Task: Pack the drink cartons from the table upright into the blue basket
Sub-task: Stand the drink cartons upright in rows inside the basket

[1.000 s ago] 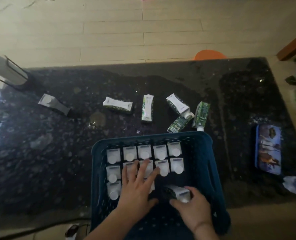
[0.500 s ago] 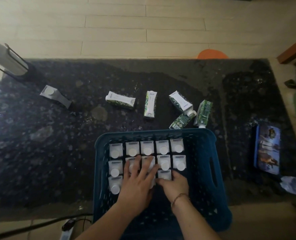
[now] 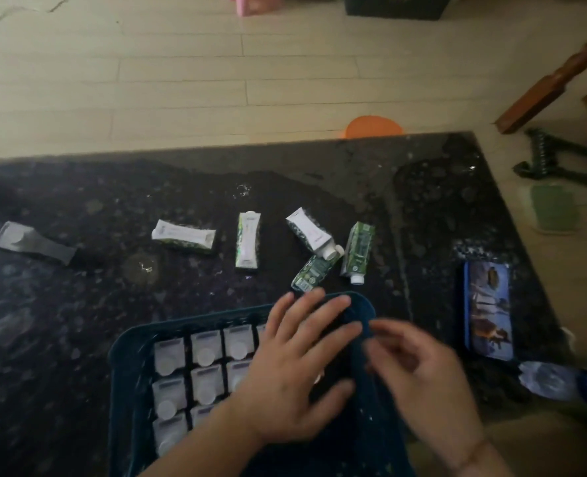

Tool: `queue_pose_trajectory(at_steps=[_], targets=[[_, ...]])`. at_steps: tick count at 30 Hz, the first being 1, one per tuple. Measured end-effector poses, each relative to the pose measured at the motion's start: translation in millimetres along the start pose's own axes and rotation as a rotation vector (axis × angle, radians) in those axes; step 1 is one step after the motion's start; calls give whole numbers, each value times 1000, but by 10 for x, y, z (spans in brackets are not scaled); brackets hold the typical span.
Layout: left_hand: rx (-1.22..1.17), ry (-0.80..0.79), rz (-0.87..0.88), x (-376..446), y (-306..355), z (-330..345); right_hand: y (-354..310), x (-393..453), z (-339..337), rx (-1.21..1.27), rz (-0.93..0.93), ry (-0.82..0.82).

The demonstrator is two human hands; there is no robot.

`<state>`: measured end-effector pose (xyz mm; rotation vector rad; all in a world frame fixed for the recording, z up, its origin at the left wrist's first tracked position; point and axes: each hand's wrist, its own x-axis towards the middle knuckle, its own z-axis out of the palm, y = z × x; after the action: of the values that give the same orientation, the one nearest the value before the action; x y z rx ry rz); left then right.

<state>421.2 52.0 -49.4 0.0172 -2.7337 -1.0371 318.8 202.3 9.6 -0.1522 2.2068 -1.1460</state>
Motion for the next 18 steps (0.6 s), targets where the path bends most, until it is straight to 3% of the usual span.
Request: queue_pose_trajectory(at_steps=[3,6,9,13,18], targets=[[167,-54,-198,649,-50,66,-24,594,-228,42,38,156],[276,-415,-421,1039,-244,218,306,1380,-156,-62,205,96],[174,-736,-521,1188,-388,323,582,1967,73,-117,366,-16],[27,-773,-513,1206,-429,341,645,2323,332,-86,432,-26],[-35,-700,-573,1161,-464,344,778,2527,399,-195,374,122]])
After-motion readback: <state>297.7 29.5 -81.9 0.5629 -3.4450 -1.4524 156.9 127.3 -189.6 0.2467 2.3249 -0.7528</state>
